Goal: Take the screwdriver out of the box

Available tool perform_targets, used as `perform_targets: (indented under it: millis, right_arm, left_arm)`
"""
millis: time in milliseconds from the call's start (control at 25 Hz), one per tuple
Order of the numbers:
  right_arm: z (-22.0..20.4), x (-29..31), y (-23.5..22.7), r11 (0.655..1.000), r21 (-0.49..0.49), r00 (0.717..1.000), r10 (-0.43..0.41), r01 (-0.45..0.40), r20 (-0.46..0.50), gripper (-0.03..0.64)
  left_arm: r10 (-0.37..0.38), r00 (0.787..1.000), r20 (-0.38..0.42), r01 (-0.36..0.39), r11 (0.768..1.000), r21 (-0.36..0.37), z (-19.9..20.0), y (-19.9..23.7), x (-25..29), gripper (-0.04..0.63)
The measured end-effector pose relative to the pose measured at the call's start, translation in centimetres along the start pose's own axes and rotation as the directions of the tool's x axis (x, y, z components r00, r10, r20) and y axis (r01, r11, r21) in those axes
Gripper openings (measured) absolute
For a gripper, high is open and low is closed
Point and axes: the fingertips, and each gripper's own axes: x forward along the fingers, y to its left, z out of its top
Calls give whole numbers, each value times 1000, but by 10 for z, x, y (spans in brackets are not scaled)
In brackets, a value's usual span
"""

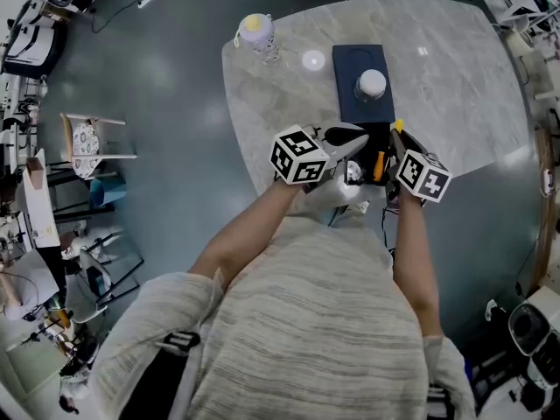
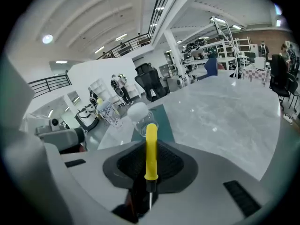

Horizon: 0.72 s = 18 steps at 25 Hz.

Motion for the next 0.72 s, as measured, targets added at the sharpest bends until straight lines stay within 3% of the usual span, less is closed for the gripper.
perform_targets:
  millis: [360,720]
  right_arm:
    - [46,-47,11,992,-43,983,125,-120,133,67]
    - [84,-88,7,974,-119,956,214,-193,200,66]
  left_arm:
    - [26,1000,0,-26,1000,5,6,-20,24,15]
    - [92,996,-8,-92,996,2,10,-30,52,17]
